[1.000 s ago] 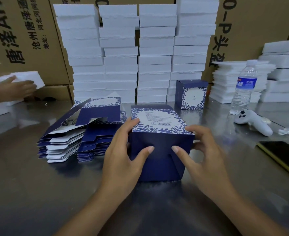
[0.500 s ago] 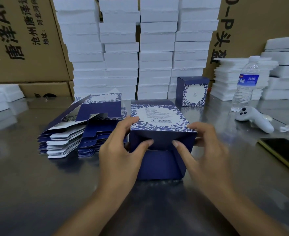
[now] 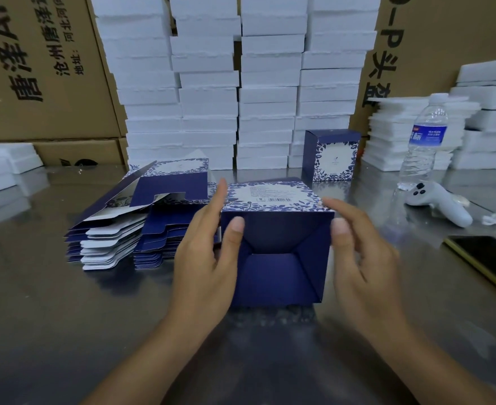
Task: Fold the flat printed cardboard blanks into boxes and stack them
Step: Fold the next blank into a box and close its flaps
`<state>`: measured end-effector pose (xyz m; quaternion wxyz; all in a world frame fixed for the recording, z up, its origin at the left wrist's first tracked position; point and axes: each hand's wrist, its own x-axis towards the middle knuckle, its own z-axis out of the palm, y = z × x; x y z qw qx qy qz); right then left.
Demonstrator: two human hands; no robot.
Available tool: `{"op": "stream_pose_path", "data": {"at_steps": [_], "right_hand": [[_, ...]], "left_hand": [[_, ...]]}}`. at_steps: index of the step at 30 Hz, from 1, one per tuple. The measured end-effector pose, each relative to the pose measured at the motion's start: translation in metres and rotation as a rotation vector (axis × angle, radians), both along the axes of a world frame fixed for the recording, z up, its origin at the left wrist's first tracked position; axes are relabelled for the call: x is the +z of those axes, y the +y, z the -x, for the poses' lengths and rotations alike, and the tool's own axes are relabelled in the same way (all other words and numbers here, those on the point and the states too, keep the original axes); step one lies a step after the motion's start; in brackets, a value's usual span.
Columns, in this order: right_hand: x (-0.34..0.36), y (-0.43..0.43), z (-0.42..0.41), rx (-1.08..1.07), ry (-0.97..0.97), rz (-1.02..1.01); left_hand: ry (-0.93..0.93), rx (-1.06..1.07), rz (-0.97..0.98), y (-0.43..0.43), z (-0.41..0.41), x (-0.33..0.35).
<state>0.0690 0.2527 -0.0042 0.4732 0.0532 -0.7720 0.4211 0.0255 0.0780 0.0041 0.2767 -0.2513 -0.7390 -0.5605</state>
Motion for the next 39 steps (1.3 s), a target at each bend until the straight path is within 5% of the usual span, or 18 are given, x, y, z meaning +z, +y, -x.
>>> {"op": "stream_pose_path", "data": {"at_steps": [5, 11, 14, 20, 29, 34, 39], "right_hand": [[0.002, -0.001, 0.006, 0.154, -0.078, 0.318], [0.003, 0.0, 0.009, 0.274, -0.573, 0.605], [0.002, -0.002, 0.008, 0.411, -0.662, 0.649], [0.007, 0.005, 0.01, 0.312, -0.448, 0.814], [0.016, 0.002, 0.003, 0.61, -0.489, 0.857], [0.025, 0.005, -0.005, 0.664, -0.246, 0.863], [0.036, 0.009, -0.013, 0.527, -0.02, 0.619]], "left_hand": [[-0.05, -0.046, -0.111, 0.001, -0.001, 0.004], [-0.116, -0.02, -0.212, -0.001, 0.002, 0.006], [-0.157, -0.034, -0.257, -0.001, 0.002, 0.008], [-0.338, -0.109, -0.473, -0.005, 0.009, 0.008], [-0.785, -0.386, -0.934, -0.004, 0.024, 0.0], [-0.909, -0.468, -0.866, -0.008, 0.025, 0.001], [-0.722, -0.257, -0.68, -0.004, 0.02, 0.005]]}}
